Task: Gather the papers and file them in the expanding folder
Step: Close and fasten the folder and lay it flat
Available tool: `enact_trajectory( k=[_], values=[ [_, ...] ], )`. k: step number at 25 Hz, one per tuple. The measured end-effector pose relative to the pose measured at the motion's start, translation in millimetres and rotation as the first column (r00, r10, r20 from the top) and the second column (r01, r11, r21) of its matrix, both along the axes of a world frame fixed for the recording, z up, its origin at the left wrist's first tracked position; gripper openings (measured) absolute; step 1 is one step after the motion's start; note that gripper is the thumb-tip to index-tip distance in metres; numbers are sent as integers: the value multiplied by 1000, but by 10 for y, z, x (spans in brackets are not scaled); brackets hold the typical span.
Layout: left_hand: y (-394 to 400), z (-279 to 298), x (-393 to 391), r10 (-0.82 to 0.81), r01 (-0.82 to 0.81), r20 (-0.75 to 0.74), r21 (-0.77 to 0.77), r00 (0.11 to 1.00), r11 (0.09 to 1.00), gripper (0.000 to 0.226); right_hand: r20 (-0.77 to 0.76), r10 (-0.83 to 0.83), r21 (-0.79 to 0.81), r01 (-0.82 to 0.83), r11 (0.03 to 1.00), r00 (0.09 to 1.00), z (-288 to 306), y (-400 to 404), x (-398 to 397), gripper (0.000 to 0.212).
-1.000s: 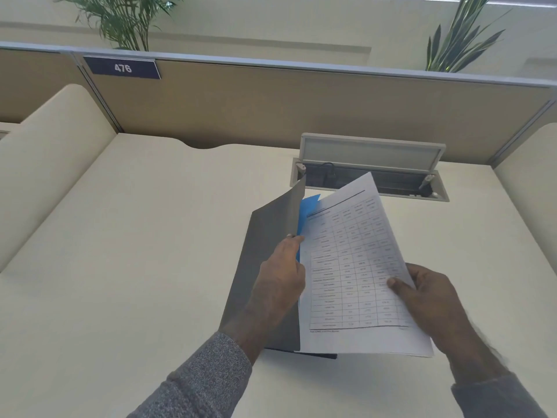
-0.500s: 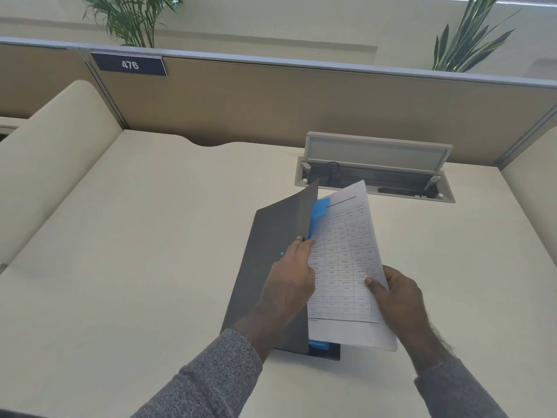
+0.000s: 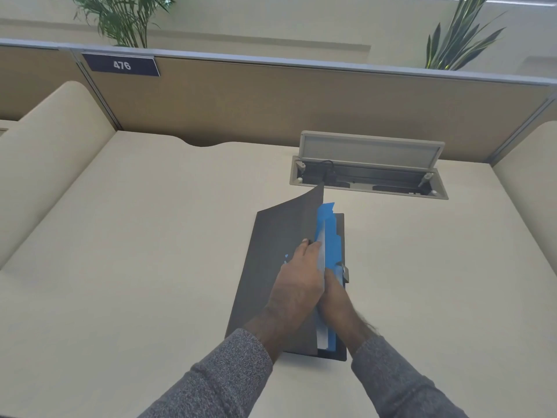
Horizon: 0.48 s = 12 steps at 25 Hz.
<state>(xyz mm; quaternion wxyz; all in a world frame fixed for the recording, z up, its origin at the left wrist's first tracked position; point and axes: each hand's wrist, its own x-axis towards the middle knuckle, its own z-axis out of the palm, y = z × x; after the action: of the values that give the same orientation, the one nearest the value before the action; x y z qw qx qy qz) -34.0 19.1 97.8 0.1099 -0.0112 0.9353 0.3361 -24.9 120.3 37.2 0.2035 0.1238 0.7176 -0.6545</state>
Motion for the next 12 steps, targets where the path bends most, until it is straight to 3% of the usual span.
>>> enact_trajectory(
  k=[2,6,8,12],
  values=[
    [28,-15,-28,4,-4,2,-34,1000,999,56,67,-13,-103,20,994,998,-66,-25,-57,35],
    [64,-98,-45,-16,15,-8,-88,1000,996,58,15,229,155,-229,961,973,-89,117,-126,27],
    [140,-170,-57,-19,24,43,-115,999,993,60,92,316,287,-329,899,944,-78,239,-135,29],
    [351,-401,-64,-73,99,119,-227,990,969,70,282,242,427,-347,835,929,-82,495,-85,27]
  ],
)
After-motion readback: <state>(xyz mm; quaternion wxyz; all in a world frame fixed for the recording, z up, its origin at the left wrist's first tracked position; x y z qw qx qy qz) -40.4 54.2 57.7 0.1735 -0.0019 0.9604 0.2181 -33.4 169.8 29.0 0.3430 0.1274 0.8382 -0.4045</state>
